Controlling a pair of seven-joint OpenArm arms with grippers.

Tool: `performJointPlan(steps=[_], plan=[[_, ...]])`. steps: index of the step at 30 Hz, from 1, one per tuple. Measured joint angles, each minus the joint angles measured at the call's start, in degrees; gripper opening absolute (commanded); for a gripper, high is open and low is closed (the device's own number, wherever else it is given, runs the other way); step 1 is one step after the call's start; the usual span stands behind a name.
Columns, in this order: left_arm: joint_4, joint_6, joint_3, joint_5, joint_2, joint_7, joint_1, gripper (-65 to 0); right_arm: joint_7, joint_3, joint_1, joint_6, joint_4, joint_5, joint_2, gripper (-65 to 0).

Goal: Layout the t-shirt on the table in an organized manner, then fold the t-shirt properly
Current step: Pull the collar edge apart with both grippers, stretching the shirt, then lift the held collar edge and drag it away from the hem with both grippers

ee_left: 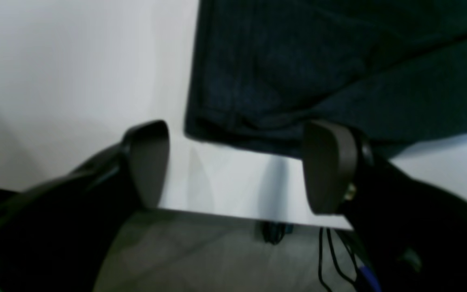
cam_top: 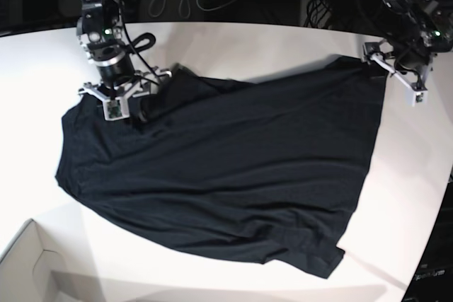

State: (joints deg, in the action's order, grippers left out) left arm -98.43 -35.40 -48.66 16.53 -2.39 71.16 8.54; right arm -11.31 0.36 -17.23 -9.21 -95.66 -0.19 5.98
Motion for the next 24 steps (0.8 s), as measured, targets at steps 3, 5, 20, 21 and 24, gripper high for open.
performJointPlan(steps=[3,5,20,21,24], plan=[[1.4,0.0,0.0,0.0,0.3,-2.6,0.1,-15.5,-0.1,0.0,-2.3,0.0,-2.8,-0.1,0.0,-36.2],[2.0,0.1,-0.1,0.0,0.3,-4.7,0.4,-15.5,0.0,-0.1,-3.5,0.0,-4.7,0.0,0.0,-35.6],[9.3,0.0,-0.2,1.0,-0.4,-11.9,0.0,-31.9,-0.6,-10.4,-11.2,0.2,-8.8,0.0,0.0,-35.6],[9.5,0.0,-0.1,0.9,-0.2,-12.2,-0.3,-37.1,-0.5,-11.0,-11.2,0.2,-8.8,0.0,0.0,-35.6],[10.9,-0.1,0.0,1.1,0.0,-12.9,-1.3,-50.9,0.2,-11.3,-10.8,0.2,-7.5,0.2,0.0,-35.6]])
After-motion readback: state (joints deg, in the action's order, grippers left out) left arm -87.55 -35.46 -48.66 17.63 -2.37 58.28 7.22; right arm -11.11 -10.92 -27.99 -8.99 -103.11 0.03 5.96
